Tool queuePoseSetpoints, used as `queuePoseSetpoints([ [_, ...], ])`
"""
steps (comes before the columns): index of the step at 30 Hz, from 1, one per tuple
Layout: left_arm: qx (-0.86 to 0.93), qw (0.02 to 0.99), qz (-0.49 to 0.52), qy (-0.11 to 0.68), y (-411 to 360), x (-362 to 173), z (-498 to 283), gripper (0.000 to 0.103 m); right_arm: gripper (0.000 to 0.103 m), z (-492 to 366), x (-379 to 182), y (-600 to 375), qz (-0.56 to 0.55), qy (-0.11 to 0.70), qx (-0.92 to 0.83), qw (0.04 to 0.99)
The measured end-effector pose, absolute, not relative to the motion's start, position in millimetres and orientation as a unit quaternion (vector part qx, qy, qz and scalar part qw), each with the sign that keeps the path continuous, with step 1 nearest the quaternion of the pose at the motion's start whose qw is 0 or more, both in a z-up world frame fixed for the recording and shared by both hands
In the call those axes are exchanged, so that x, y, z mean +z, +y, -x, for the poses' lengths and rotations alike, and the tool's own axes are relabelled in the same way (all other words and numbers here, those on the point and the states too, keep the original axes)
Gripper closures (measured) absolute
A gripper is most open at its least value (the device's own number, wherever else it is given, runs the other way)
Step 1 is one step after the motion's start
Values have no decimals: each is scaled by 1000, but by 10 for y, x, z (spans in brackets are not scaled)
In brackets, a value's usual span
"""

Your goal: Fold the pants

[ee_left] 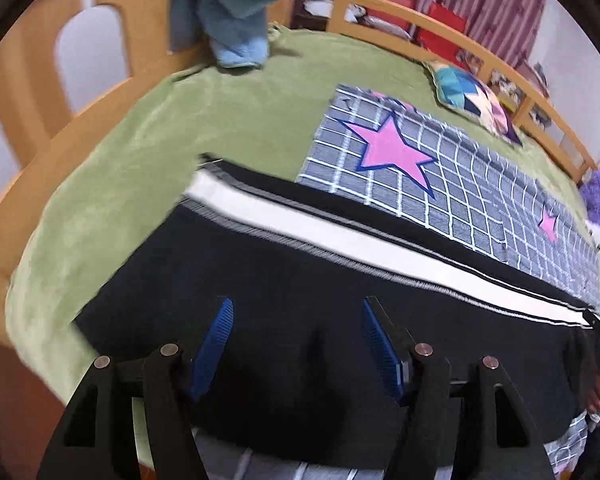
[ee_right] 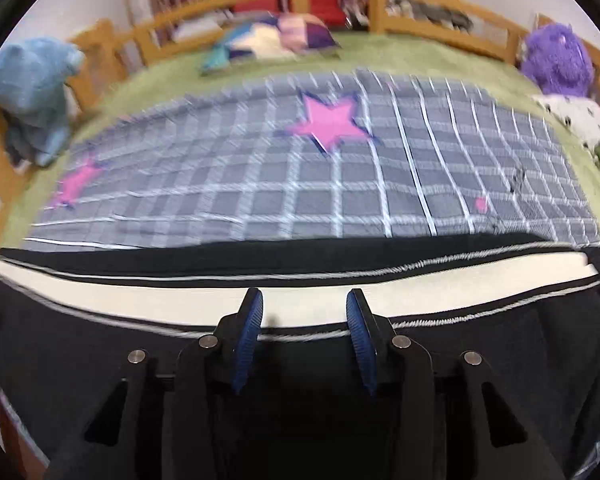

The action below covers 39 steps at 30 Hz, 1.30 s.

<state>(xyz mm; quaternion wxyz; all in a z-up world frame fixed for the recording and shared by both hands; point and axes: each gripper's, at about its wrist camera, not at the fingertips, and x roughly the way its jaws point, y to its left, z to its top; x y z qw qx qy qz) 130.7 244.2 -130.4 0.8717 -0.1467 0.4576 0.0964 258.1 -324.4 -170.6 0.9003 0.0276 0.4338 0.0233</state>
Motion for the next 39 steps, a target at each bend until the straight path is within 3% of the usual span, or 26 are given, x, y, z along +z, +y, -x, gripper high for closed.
queuePoseSetpoints([
  [3,92,867,173,458,2666,-1291,-1009,39,46,-2307,-1465,-3117,2,413,24,910],
  [11,96,872,182,444,2870,-1376,-435,39,46,-1608,-1075,-2946,-8,399,10,917],
  [20,89,859,286,416,3247,-1824,-416,42,46,-1086,-1226,-2733,-27,389,0,921],
  [27,91,839,359,399,3454,-2188,-680,61,48,-953,-1470,-2678,-58,426,11,903],
  [30,89,832,395,380,3581,-2290,-776,61,48,-903,-1533,-2591,-44,434,15,900],
  [34,89,806,456,367,3748,-2380,-812,71,48,-874,-1583,-2504,-43,441,18,897],
  [39,111,822,410,379,3612,-2260,-878,90,48,-840,-1602,-2494,-64,436,24,897],
])
